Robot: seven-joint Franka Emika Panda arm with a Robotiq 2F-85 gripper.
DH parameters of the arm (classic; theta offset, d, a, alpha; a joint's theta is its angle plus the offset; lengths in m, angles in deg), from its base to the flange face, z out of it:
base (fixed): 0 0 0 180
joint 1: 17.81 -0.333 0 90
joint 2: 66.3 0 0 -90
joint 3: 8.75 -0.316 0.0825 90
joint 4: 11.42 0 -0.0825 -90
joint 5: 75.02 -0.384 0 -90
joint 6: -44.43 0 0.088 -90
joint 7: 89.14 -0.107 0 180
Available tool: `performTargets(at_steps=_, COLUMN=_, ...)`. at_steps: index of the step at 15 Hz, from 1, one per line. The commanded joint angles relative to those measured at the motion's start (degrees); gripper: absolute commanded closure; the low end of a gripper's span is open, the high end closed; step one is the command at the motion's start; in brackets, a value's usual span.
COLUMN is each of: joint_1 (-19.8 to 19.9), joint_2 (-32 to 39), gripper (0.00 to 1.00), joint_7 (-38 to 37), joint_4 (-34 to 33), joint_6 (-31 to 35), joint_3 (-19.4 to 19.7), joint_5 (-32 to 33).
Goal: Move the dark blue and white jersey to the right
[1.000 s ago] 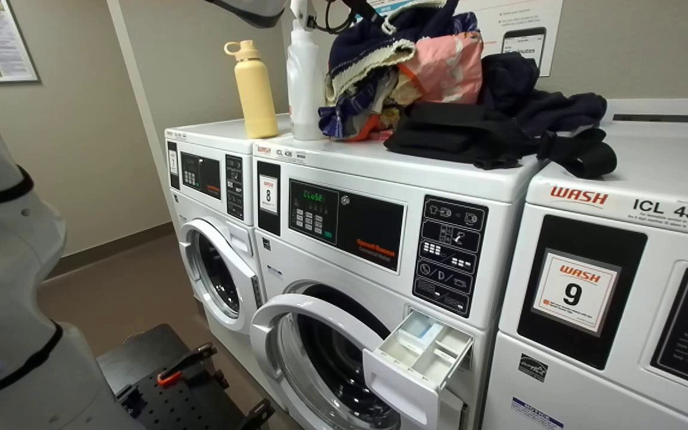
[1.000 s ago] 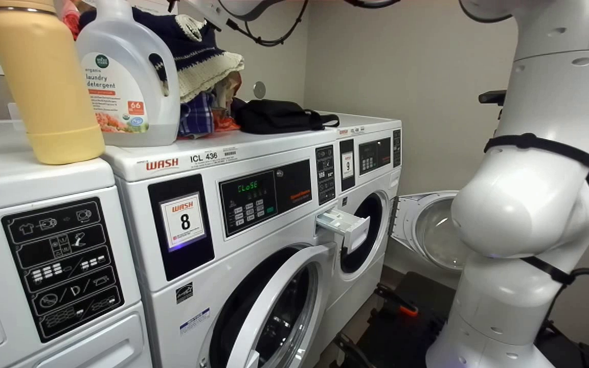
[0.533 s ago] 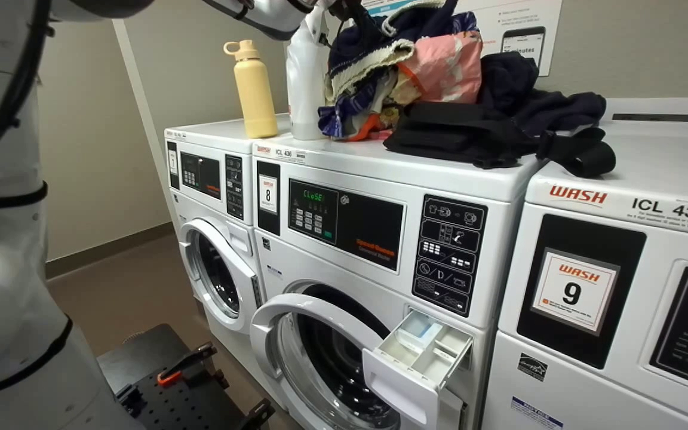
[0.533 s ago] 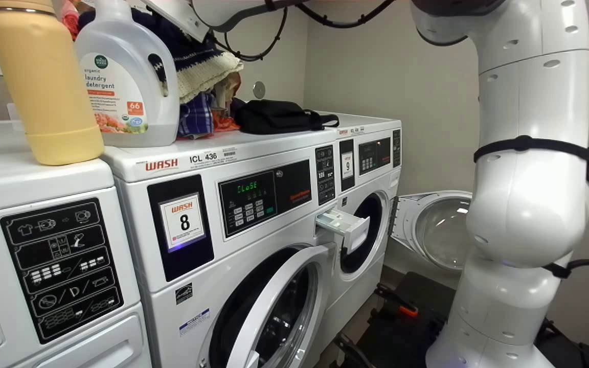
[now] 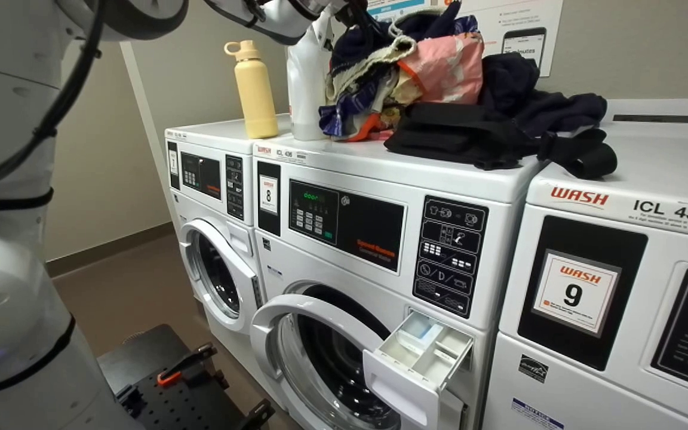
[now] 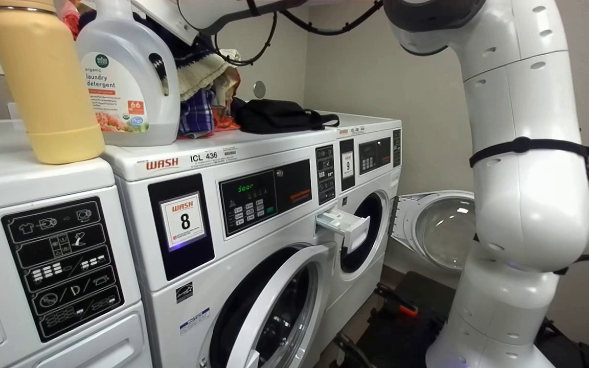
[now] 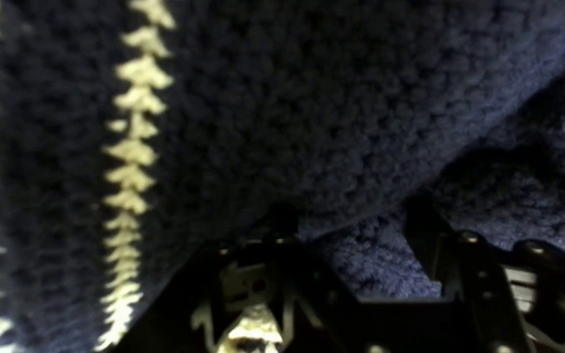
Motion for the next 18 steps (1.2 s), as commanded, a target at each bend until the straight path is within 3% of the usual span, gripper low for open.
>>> performTargets(at_steps=1, joint_1=-0.1, joint_2=0.9, gripper=0.73, joint_7=-1.0, joint_4=-2.5, joint_6=-1.7, joint_3=0.1, joint_5=-0.9)
performTargets(at_steps=4, joint_1=0.3, joint_2=0.3, gripper=0.95, joint_7=-1.2, joint_4=-2.0, joint_6=-1.9, joint_3=0.1, joint_5=-1.4)
performTargets(at_steps=5, joint_1=0.4, joint_2=0.2, gripper=0.97, joint_7=-1.3, joint_4=-1.8, joint_6=-2.0, joint_3=0.1, joint_5=-1.5)
performTargets(at_steps=12, joint_1=1.3, joint_2=-1.6, gripper=0.96, joint_7=-3.7, joint_4=-0.9, joint_6=-0.5, joint_3=0.5, joint_5=-3.9)
performTargets(at_steps=18, joint_1=2.3, joint_2=-8.0, gripper=0.96, joint_7=-20.2, joint_4=1.5, joint_6=3.2, joint_3=4.9, joint_5=-1.0)
